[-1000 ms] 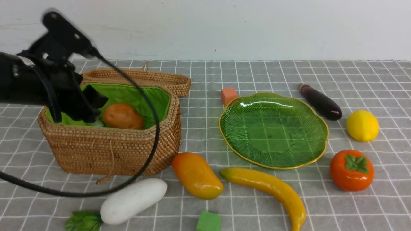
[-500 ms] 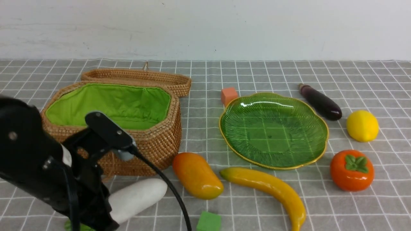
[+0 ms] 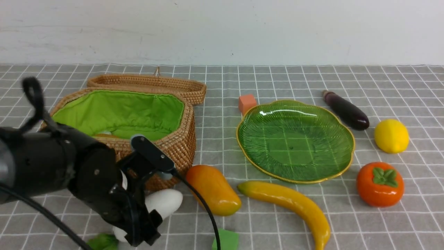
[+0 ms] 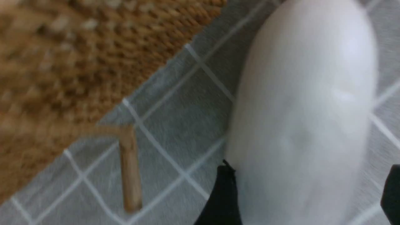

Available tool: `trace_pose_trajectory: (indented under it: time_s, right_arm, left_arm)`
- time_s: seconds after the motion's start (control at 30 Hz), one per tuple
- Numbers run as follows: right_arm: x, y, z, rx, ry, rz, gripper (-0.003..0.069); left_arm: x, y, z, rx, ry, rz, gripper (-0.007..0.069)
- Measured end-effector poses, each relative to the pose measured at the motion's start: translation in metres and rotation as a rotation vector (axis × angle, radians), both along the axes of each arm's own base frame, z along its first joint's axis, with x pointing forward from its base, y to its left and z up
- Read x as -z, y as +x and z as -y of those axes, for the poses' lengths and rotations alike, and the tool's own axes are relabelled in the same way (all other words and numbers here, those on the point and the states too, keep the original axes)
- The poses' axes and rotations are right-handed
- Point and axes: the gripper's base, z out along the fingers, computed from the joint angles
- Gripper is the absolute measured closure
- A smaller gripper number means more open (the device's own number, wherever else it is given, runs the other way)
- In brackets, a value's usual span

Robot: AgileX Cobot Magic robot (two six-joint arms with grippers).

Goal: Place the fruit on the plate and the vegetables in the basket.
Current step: Take a daikon with your left arm and place it on the basket on the left.

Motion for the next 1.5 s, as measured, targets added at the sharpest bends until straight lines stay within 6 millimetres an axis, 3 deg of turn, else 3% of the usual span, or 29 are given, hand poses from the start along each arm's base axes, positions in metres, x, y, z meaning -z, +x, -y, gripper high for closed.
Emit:
trace_pose_trajectory:
  time_s: [0.17,0.47,0.57,0.63,0.67,0.7,0.73,0.8,0.93,1.03,1.17,1.3,1.5]
  right_arm:
    - [0.001,-0.002,-0.001,-0.02,0.008,-0.02,0.0522]
    - [-0.001,-0.004,-0.004,-0.045,0.04,-0.037,0.0522]
    - [-0.001,-0.005,-0.004,-0.051,0.045,-0.041,0.0522]
    - [-0.001,-0.005,-0.004,-0.055,0.045,-0.045,0.0519]
    - [-0.001,-0.005,-0.004,-0.056,0.045,-0.046,0.0519]
    - [-0.001,-0.005,-0.004,-0.056,0.045,-0.046,0.0519]
    - [-0.001,-0.005,-0.004,-0.056,0.045,-0.046,0.0519]
    - [-0.001,-0.005,-0.004,-0.054,0.051,-0.043,0.0519]
    - [-0.006,-0.002,-0.004,-0.023,0.086,-0.005,0.0519]
    - [-0.012,0.003,-0.002,0.02,0.134,0.047,0.0519]
    - [-0.015,0.004,-0.001,0.038,0.157,0.069,0.0519]
    - [-0.014,0.004,-0.002,0.031,0.152,0.061,0.0519]
    - [-0.01,0.001,-0.003,0.007,0.127,0.033,0.0519]
  left_arm:
    - [0.016,0.005,0.002,0.0,0.014,-0.019,0.0138]
    - [0.013,0.0,-0.001,-0.035,0.026,-0.058,0.0139]
    - [0.001,-0.006,-0.005,-0.04,0.036,-0.067,0.0139]
    - [-0.027,-0.019,-0.008,-0.017,0.032,-0.032,0.0139]
    - [-0.029,-0.021,-0.008,-0.008,0.036,-0.033,0.0139]
    - [-0.05,-0.035,-0.007,0.062,0.04,0.007,0.0139]
    - [-0.052,-0.037,-0.006,0.072,0.04,0.012,0.0139]
    - [-0.079,-0.057,-0.004,0.202,0.049,0.101,0.0139]
    - [-0.112,-0.059,-0.008,0.269,0.093,0.233,0.0139]
    - [-0.147,-0.039,-0.015,0.268,0.172,0.378,0.0139]
    - [-0.172,-0.007,-0.02,0.262,0.259,0.465,0.0139]
    - [-0.167,0.031,-0.022,0.294,0.334,0.454,0.0139]
    - [-0.134,0.07,-0.019,0.334,0.381,0.433,0.0139]
